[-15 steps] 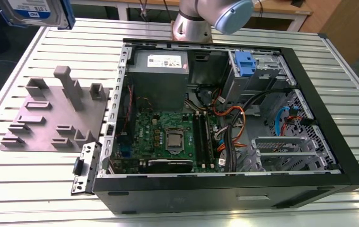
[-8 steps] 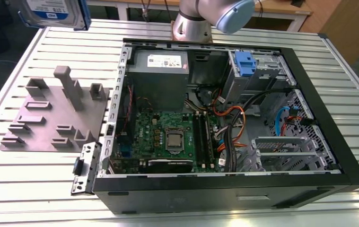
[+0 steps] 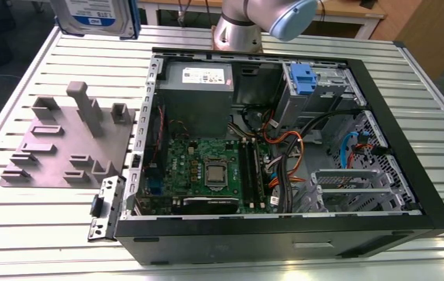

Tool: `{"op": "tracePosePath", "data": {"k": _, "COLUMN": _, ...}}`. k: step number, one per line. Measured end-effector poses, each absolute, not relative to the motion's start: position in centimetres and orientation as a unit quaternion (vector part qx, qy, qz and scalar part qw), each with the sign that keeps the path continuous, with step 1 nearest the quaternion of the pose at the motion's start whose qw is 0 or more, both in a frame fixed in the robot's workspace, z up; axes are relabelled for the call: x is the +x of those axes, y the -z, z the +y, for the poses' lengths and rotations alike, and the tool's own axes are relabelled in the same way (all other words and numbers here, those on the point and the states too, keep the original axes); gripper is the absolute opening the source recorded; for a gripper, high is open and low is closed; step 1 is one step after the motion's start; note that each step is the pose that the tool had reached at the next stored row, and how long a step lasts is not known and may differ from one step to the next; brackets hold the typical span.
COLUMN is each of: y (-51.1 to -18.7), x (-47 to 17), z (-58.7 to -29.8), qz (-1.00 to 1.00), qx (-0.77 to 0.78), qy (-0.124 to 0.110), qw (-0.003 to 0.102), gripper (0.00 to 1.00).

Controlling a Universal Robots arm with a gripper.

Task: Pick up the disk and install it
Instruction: 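Pick up the disk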

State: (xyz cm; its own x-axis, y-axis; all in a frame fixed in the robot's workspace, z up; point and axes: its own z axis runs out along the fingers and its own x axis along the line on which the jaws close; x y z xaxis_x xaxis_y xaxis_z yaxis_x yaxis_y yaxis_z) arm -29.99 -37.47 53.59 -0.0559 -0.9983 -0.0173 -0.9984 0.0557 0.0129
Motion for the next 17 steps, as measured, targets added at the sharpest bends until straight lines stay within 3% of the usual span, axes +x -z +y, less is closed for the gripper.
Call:
{"op": "tracePosePath", "data": {"k": 6, "y": -53.5, "x": -27.7, "z": -37.6, "qz": 0.727, "qx": -0.687, "qy": -0.011, "qw": 0.002, "gripper": 0.37}}
{"op": "tracePosePath", "data": {"k": 17, "y": -52.8, "x": -25.9, "z": -40.5, "qz": 0.727, "qx": -0.687, "qy": -0.01, "qw": 0.002, "gripper": 0.37}}
